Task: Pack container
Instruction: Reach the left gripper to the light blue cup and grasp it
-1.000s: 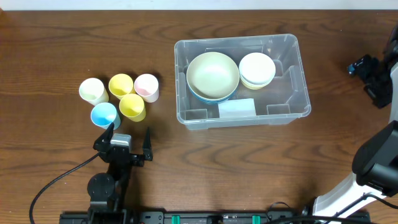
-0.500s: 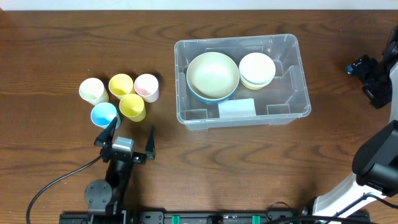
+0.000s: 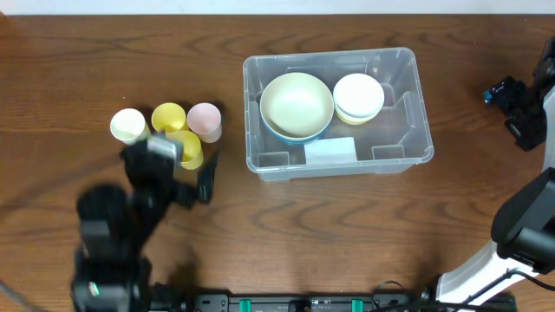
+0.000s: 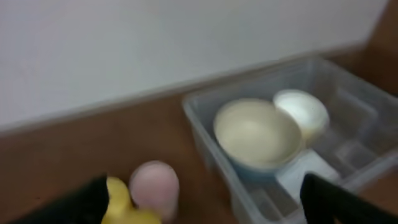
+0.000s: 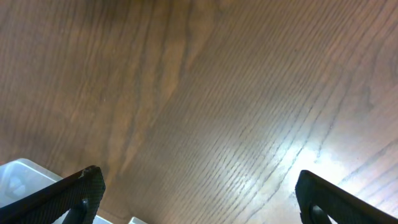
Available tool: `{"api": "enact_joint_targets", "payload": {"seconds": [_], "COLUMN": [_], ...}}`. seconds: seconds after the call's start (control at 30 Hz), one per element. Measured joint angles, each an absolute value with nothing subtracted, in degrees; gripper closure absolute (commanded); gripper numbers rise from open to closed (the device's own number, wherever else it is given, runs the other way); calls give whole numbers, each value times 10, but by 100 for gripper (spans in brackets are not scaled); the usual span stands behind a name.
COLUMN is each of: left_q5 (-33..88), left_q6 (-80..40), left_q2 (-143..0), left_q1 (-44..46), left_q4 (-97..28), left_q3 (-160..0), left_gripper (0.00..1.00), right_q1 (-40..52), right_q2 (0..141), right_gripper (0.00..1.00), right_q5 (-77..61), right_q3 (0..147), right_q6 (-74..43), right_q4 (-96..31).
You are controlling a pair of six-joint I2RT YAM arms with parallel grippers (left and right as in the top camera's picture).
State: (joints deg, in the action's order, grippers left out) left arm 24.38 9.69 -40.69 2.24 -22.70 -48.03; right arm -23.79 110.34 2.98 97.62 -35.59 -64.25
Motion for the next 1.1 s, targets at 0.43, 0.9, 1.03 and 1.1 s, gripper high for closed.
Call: {"api": "enact_joint_targets", "payload": {"seconds": [0.43,0.9,1.03,1.1], "left_q5": [51,-35,-29,-13], "left_q6": [-135,-259,-284,-285], "left_q2": [-690,-772,-818,-840], "left_q1": [-50,-115,-147,-158], "left_q4": [-498,-568,-583,-583], "left_q3": [-740,-739,-735,-735], "left_gripper": [2,2,2,2], "right_q1": [-238,-238,-238,-238], "right_q2": [1103,1103,1103,1103], "right_gripper": [1,1,1,1], "right_q5": [29,29,29,29], "right_q3": [976,976,976,976], "right_q6": [-356,-356,-356,-356], "right_q4": [-642,-642,-642,-642]}}
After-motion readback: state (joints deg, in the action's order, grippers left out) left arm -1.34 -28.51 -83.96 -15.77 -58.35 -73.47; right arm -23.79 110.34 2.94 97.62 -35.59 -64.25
